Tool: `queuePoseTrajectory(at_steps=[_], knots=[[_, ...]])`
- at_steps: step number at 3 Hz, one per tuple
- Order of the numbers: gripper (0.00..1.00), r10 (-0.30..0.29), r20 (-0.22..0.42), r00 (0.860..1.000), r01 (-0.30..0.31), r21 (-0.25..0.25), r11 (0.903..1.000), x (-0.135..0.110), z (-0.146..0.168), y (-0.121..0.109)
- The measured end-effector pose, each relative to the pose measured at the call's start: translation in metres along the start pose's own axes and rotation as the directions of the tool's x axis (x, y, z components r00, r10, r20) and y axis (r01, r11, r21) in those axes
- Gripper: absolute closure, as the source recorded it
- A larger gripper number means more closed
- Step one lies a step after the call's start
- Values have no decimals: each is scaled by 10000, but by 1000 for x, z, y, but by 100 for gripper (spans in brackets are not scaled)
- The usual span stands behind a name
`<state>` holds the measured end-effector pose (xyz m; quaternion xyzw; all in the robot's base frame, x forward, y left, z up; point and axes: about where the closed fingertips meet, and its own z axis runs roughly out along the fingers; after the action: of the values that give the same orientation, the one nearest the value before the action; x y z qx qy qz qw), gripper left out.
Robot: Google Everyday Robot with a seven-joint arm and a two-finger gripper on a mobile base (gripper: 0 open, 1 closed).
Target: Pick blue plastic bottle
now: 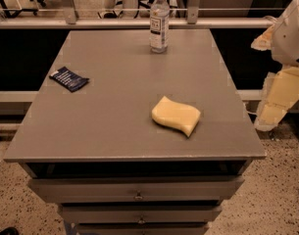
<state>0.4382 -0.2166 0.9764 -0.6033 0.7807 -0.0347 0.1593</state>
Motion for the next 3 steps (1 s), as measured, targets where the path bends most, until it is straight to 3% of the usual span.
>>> queuePoseTrajectory(at_steps=[2,3], knots=[[0,-77,426,9991,58,443,9990,-5,19,-27],[0,-5,1416,9899,-112,819,9966,-27,42,-64]])
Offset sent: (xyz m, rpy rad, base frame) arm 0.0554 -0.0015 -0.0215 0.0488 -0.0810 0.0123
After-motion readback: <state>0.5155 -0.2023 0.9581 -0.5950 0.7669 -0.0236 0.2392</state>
